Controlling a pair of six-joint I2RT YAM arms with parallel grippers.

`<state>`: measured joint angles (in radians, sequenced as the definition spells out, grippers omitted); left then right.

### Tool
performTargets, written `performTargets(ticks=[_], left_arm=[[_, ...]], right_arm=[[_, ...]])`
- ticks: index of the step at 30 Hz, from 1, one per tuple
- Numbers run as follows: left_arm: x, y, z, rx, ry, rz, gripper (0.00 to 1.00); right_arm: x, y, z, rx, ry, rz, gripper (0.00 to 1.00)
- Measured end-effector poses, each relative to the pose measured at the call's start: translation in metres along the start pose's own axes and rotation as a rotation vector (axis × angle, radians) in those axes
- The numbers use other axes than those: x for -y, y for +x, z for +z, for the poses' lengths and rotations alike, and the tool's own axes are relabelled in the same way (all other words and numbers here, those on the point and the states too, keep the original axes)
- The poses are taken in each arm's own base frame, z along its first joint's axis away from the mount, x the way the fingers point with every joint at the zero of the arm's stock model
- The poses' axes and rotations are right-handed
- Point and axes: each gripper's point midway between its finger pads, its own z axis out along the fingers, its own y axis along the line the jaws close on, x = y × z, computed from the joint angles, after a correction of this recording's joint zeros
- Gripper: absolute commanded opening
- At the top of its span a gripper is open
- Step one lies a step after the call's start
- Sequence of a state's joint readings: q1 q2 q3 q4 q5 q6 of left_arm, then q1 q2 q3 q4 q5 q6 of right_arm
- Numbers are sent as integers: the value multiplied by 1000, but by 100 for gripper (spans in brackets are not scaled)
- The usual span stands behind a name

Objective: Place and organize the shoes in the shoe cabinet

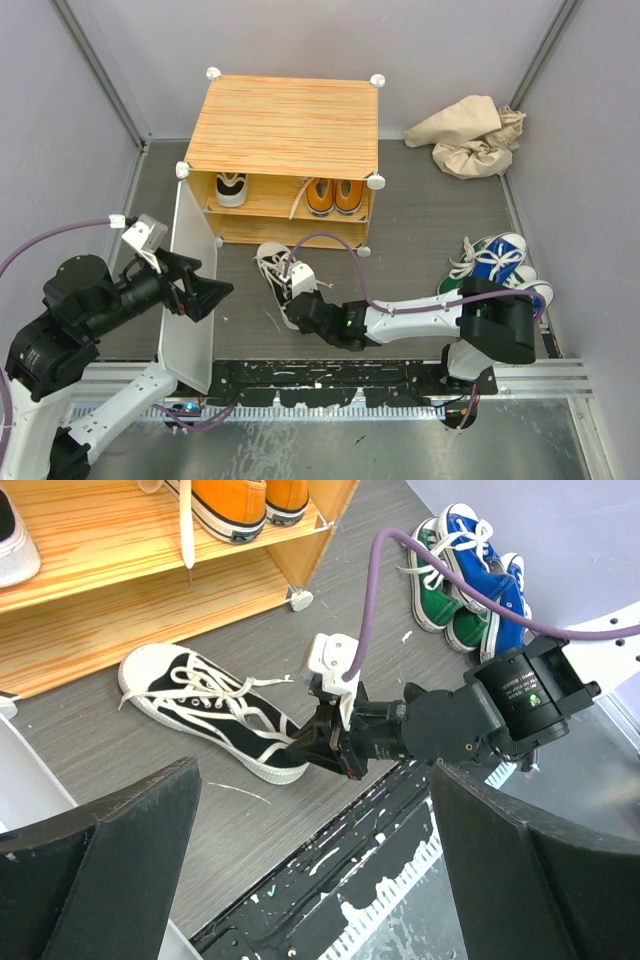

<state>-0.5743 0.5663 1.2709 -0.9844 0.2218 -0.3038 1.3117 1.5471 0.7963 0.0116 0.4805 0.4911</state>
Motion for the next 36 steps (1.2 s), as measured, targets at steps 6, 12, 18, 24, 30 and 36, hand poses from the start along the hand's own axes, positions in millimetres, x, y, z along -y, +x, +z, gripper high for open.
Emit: performTargets(ticks=[6, 12, 18, 24, 30, 36], left_arm=[[-1, -1, -2, 10, -6, 1, 98], [0, -2, -5, 16, -5, -1, 98], [5, -11, -15, 45, 4, 6, 98], [9, -18, -22, 72, 13, 12, 98], [10, -19, -25, 77, 15, 14, 98], [10, -18, -25, 75, 15, 13, 98]], right_arm=[[5, -2, -8, 56, 78, -42, 1], [-1, -30, -36, 104, 93, -77, 1], [-19, -96, -77, 219, 6, -6, 1], [-32, -144, -106, 304, -54, 23, 1], [-21, -159, -113, 350, 5, -6, 1], [-6, -187, -107, 422, 129, -16, 1]])
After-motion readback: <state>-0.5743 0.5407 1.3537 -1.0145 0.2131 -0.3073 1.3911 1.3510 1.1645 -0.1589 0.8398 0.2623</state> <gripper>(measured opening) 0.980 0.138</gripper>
